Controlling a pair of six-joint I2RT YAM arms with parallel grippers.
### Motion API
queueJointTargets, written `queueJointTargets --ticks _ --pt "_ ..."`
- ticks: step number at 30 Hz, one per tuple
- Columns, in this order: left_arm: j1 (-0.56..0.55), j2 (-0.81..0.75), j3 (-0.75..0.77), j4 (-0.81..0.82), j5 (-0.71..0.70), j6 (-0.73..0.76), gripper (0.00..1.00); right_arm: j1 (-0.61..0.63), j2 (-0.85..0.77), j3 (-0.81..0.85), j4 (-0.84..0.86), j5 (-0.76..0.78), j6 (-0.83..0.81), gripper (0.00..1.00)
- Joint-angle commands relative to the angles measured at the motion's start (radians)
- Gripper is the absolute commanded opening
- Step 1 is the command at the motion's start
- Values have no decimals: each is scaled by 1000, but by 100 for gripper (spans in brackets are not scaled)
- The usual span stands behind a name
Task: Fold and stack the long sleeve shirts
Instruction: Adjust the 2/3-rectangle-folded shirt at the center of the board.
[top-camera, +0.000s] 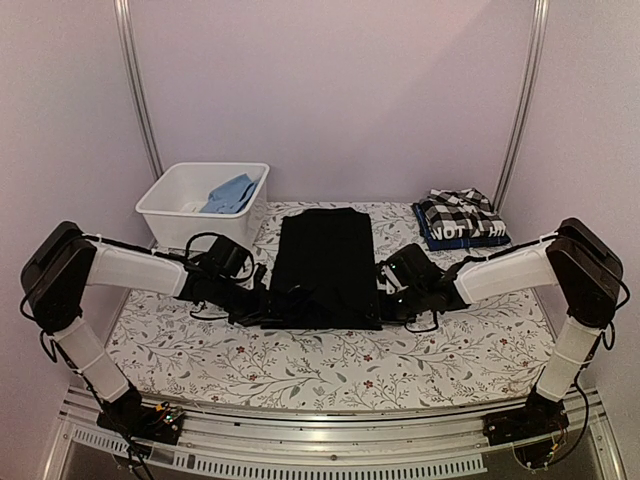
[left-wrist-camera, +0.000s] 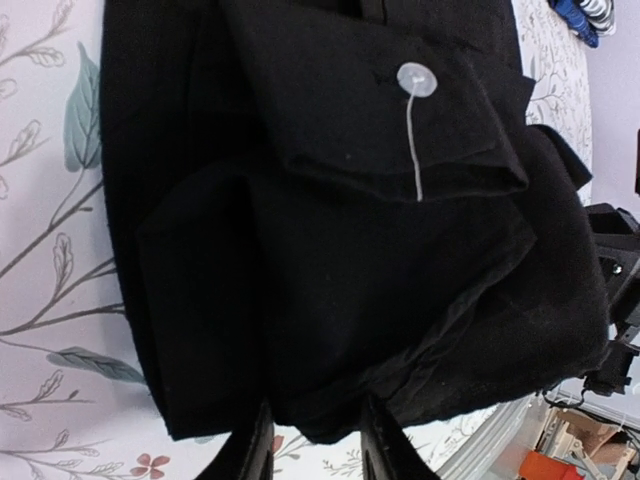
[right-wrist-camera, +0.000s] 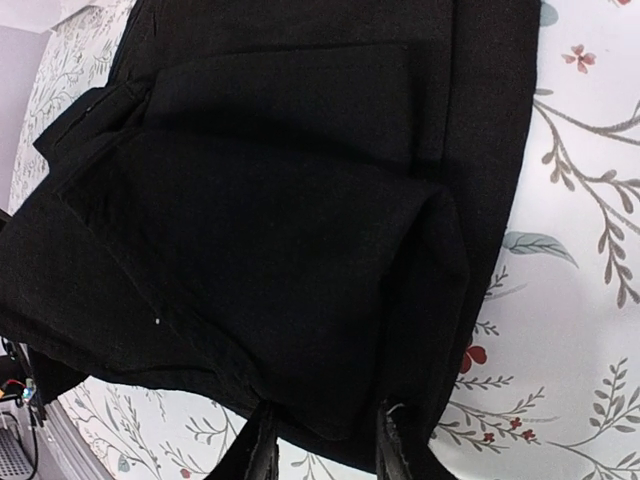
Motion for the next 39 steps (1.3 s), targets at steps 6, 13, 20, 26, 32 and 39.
queueJointTargets --ticks 6,13,20,26,32,39 --pt "-14 34 71 21 -1 12 8 7 21 69 -20 30 -16 13" --pt "-3 53 125 0 -19 20 0 5 39 141 -58 74 -20 0" --pt "52 123 244 -22 -10 37 0 -63 102 246 -69 77 -25 0" --pt "120 224 343 -18 -23 39 1 -133 187 367 -102 58 -56 0" --pt "161 306 465 -42 -41 68 9 -167 234 474 -174 74 -118 3" --pt "198 306 500 -63 -69 88 48 -182 234 535 -245 115 -168 22"
